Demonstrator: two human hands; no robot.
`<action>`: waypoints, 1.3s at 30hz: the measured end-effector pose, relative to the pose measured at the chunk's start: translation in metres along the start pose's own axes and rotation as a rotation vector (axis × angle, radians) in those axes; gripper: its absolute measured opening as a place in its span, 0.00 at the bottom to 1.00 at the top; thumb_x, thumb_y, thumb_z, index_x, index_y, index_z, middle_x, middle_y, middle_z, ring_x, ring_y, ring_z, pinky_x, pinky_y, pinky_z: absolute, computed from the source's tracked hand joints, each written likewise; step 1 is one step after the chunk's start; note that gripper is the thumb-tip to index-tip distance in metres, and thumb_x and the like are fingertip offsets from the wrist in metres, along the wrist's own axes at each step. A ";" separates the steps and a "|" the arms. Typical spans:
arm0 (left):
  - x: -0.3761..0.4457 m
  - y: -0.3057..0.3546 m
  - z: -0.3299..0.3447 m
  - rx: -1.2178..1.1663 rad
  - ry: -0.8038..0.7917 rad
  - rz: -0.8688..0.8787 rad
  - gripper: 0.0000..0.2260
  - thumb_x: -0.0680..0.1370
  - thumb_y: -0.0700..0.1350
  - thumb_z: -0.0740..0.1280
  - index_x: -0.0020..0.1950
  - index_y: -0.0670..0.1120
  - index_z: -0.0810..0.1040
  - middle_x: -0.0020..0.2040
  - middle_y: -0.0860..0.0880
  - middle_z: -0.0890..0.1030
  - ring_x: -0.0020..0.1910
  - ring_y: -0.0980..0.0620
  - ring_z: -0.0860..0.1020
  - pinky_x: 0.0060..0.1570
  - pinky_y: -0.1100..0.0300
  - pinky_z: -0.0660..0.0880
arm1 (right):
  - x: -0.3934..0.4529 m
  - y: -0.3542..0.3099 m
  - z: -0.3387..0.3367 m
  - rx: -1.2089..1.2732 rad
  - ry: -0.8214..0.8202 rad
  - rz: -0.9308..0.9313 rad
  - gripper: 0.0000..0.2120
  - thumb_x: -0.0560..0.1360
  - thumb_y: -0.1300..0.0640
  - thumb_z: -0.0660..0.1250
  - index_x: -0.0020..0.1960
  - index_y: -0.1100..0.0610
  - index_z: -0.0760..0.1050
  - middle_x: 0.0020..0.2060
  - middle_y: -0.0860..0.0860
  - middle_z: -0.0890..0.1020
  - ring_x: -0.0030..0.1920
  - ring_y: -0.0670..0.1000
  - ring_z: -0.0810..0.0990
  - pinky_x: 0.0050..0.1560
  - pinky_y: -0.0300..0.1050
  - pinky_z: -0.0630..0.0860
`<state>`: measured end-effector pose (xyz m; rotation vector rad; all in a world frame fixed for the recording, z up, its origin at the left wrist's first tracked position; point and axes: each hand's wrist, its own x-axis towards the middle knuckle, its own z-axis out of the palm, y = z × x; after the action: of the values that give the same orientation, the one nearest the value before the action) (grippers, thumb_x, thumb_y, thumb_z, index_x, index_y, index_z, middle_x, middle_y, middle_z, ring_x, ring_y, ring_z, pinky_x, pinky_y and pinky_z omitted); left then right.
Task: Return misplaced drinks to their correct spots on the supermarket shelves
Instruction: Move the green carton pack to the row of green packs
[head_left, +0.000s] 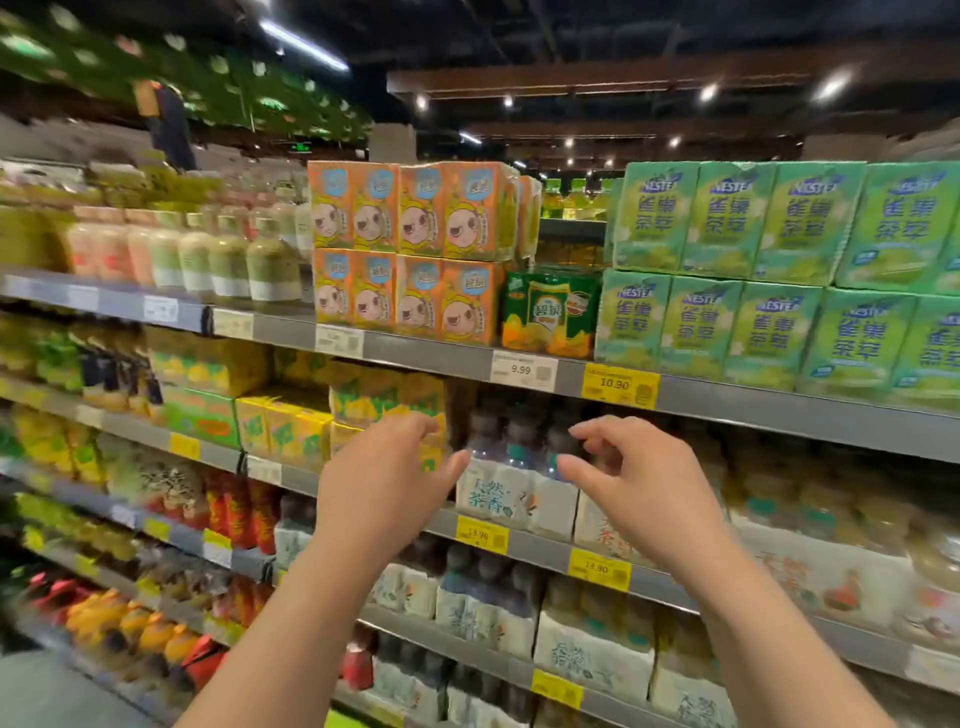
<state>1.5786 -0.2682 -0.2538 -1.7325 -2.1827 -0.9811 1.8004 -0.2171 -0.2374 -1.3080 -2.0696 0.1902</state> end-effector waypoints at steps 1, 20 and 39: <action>-0.008 -0.016 -0.005 0.012 -0.001 -0.030 0.23 0.74 0.66 0.64 0.64 0.55 0.76 0.60 0.57 0.80 0.58 0.53 0.78 0.49 0.56 0.75 | -0.004 -0.011 0.015 0.021 -0.047 -0.009 0.16 0.75 0.43 0.69 0.61 0.44 0.78 0.47 0.41 0.78 0.43 0.41 0.76 0.48 0.41 0.72; -0.063 -0.347 -0.140 0.193 0.005 -0.189 0.24 0.75 0.68 0.61 0.62 0.54 0.77 0.58 0.56 0.80 0.56 0.56 0.78 0.49 0.58 0.78 | -0.030 -0.294 0.240 0.251 -0.314 -0.041 0.18 0.75 0.42 0.69 0.62 0.45 0.78 0.57 0.44 0.80 0.55 0.45 0.77 0.56 0.42 0.73; 0.110 -0.485 -0.068 0.135 -0.013 -0.183 0.30 0.76 0.66 0.62 0.71 0.50 0.71 0.66 0.52 0.76 0.63 0.53 0.75 0.58 0.58 0.73 | 0.139 -0.319 0.374 0.276 -0.211 0.121 0.20 0.75 0.43 0.69 0.65 0.47 0.75 0.57 0.46 0.81 0.52 0.47 0.79 0.49 0.42 0.72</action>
<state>1.0818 -0.2696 -0.3275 -1.5066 -2.3895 -0.8392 1.2976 -0.1719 -0.3144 -1.2849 -2.0463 0.6692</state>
